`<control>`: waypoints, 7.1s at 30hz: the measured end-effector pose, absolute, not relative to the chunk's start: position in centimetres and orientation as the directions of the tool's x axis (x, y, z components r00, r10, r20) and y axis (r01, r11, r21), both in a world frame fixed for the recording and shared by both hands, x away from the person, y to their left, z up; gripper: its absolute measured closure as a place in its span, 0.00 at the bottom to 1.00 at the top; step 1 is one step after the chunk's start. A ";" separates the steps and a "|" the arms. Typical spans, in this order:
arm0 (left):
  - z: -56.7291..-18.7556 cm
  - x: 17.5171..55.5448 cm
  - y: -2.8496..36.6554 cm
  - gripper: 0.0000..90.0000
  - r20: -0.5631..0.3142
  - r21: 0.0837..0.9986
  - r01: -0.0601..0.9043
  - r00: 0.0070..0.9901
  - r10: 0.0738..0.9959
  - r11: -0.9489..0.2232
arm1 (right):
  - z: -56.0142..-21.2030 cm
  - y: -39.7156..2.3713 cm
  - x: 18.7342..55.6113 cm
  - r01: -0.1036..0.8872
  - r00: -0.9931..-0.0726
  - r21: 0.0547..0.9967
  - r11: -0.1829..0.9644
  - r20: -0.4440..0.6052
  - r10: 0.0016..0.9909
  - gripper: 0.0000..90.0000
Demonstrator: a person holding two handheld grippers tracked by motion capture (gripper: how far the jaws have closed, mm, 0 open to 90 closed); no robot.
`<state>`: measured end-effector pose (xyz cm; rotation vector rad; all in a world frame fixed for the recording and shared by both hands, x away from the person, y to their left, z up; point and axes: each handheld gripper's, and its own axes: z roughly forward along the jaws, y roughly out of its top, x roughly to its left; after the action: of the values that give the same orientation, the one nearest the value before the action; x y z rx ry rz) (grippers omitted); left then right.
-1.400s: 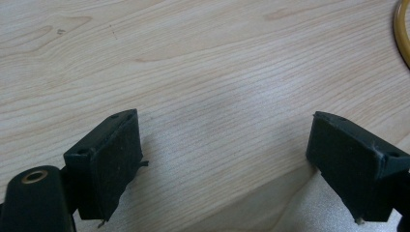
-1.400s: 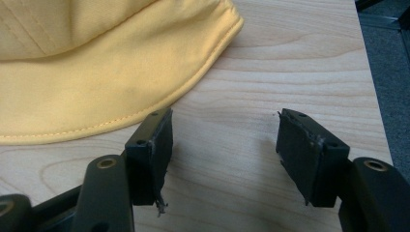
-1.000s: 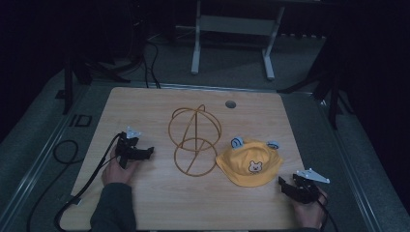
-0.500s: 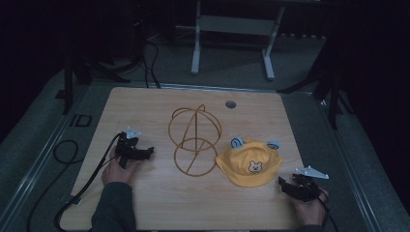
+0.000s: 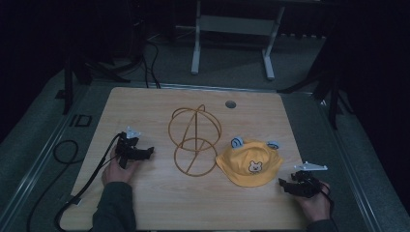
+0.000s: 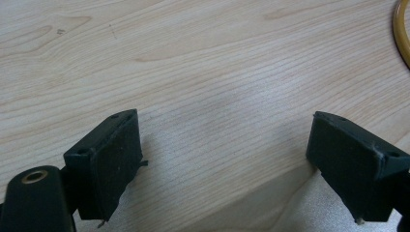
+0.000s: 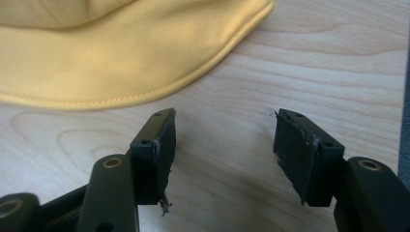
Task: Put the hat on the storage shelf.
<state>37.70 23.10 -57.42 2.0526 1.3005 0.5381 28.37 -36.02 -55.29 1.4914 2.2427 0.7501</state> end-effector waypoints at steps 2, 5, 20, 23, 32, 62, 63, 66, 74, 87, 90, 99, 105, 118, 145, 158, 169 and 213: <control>-57.4 37.7 23.1 0.14 0.003 0.704 0.642 0.427 0.904 -0.305 | -55.1 -36.1 28.4 0.744 -0.407 0.586 0.321 0.017 0.913 0.45; -57.4 37.7 23.1 0.14 0.003 0.704 0.642 0.426 0.905 -0.304 | -55.0 -36.1 28.3 0.745 -0.432 0.567 0.352 0.008 0.902 0.45; -57.4 37.7 23.1 0.14 0.002 0.705 0.640 0.427 0.904 -0.304 | -52.7 -35.8 28.5 0.699 -0.534 0.526 0.484 -0.068 0.843 0.47; -57.4 37.7 23.1 0.14 0.002 0.705 0.640 0.427 0.904 -0.304 | -51.9 -35.6 28.5 0.678 -0.565 0.521 0.519 -0.082 0.821 0.48; -57.4 37.7 23.1 0.14 0.002 0.705 0.640 0.427 0.904 -0.304 | -50.2 -34.8 28.9 0.640 -0.626 0.491 0.591 -0.113 0.772 0.48; -57.4 37.7 23.1 0.14 0.002 0.705 0.640 0.427 0.904 -0.304 | -45.3 -32.9 30.0 0.522 -0.754 0.438 0.732 -0.165 0.636 0.47; -57.4 37.7 23.1 0.14 0.002 0.705 0.640 0.427 0.904 -0.304 | -45.3 -32.9 30.0 0.522 -0.754 0.438 0.732 -0.165 0.636 0.47; -57.4 37.7 23.1 0.14 0.002 0.705 0.640 0.427 0.904 -0.304 | -44.8 -32.4 30.2 0.496 -0.778 0.421 0.759 -0.172 0.604 0.47; -57.4 37.7 23.1 0.14 0.002 0.705 0.640 0.427 0.904 -0.304 | -44.1 -31.9 30.5 0.469 -0.800 0.410 0.782 -0.177 0.573 0.47; -57.4 37.7 23.1 0.14 0.003 0.706 0.640 0.427 0.904 -0.305 | -42.8 -31.5 31.0 0.427 -0.827 0.397 0.813 -0.193 0.528 0.46; -57.4 37.7 23.1 0.14 0.003 0.706 0.640 0.427 0.904 -0.305 | -42.2 -31.3 31.1 0.410 -0.837 0.395 0.822 -0.195 0.511 0.45; -57.4 37.7 23.1 0.14 0.002 0.706 0.640 0.428 0.904 -0.304 | -41.7 -30.8 31.7 0.397 -0.847 0.389 0.831 -0.192 0.495 0.45; -57.4 37.7 23.1 0.14 0.002 0.706 0.639 0.429 0.903 -0.305 | -41.0 -30.4 31.9 0.380 -0.852 0.390 0.838 -0.204 0.481 0.43; -57.4 37.7 23.1 0.14 0.002 0.706 0.639 0.429 0.903 -0.305 | -39.5 -28.8 32.9 0.321 -0.882 0.361 0.875 -0.222 0.415 0.43; -57.4 37.7 23.1 0.14 0.001 0.707 0.638 0.432 0.902 -0.306 | -37.1 -25.6 34.9 0.229 -0.912 0.313 0.922 -0.263 0.315 0.44; -57.4 37.7 23.1 0.14 0.001 0.705 0.639 0.433 0.902 -0.307 | -37.6 -23.4 36.3 0.196 -0.939 0.263 0.945 -0.228 0.258 0.50; -57.4 37.7 23.1 0.14 0.001 0.704 0.640 0.433 0.902 -0.307 | -38.7 -22.4 37.7 0.197 -0.951 0.195 0.961 -0.201 0.236 0.56; -57.5 37.7 23.1 0.14 -0.001 0.709 0.638 0.429 0.903 -0.302 | -43.2 -19.8 40.6 0.209 -0.971 -0.012 0.978 -0.123 0.206 0.72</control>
<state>37.70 23.06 -57.45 2.0466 1.2944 0.5361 40.62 -19.76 -43.24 0.3162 3.0031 -0.0369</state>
